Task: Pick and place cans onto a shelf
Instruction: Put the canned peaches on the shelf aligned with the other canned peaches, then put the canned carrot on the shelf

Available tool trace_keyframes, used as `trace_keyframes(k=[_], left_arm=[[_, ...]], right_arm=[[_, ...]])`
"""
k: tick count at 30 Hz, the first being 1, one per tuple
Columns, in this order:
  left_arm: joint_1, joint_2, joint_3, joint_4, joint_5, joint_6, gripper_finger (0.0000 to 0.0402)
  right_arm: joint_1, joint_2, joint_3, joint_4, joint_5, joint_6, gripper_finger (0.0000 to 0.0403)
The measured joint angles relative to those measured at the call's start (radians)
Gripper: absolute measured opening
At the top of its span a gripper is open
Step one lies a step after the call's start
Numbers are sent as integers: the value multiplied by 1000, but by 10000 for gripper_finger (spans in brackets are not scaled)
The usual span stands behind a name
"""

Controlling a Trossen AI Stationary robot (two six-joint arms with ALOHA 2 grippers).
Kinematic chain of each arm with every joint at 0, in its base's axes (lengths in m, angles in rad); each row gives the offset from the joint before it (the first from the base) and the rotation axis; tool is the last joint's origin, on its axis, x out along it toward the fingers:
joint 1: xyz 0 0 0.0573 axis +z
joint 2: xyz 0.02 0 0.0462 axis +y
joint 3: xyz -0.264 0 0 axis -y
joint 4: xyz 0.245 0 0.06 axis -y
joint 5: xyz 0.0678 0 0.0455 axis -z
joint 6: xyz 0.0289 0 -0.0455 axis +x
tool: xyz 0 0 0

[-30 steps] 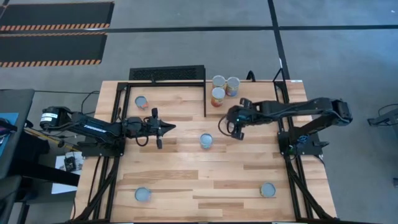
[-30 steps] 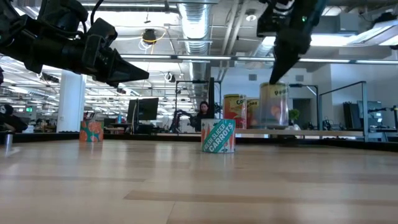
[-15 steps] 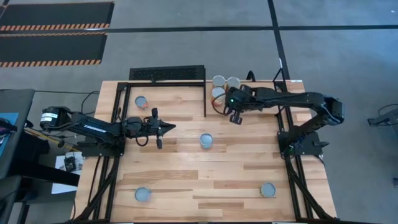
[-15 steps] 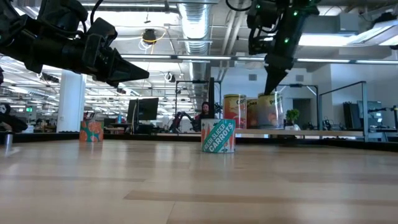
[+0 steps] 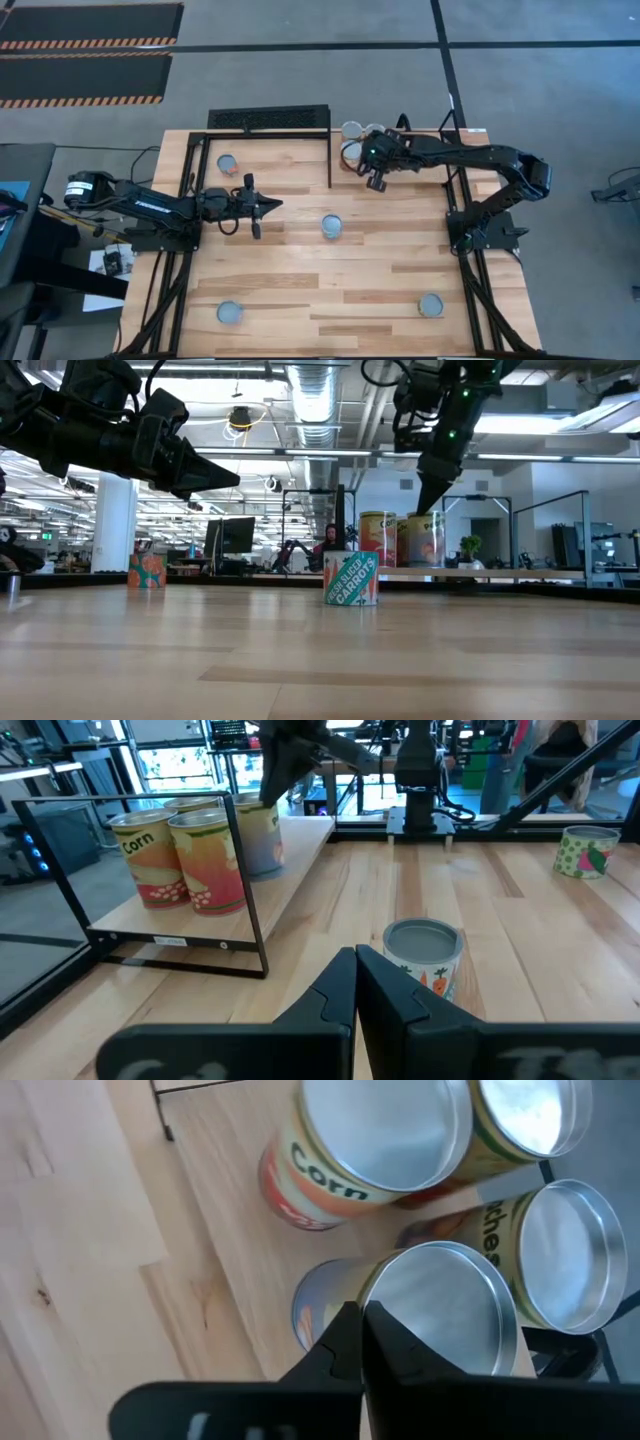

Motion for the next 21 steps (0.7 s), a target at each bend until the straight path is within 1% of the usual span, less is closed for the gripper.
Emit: trace_keyframes(k=[6, 21], left_arm=[[0, 0, 0, 0, 0, 0, 0], [0, 0, 0, -4, 0, 0, 0]], right_arm=[[-12, 1, -1, 17, 1, -3, 30], [-18, 1, -2, 77, 9, 16, 104]])
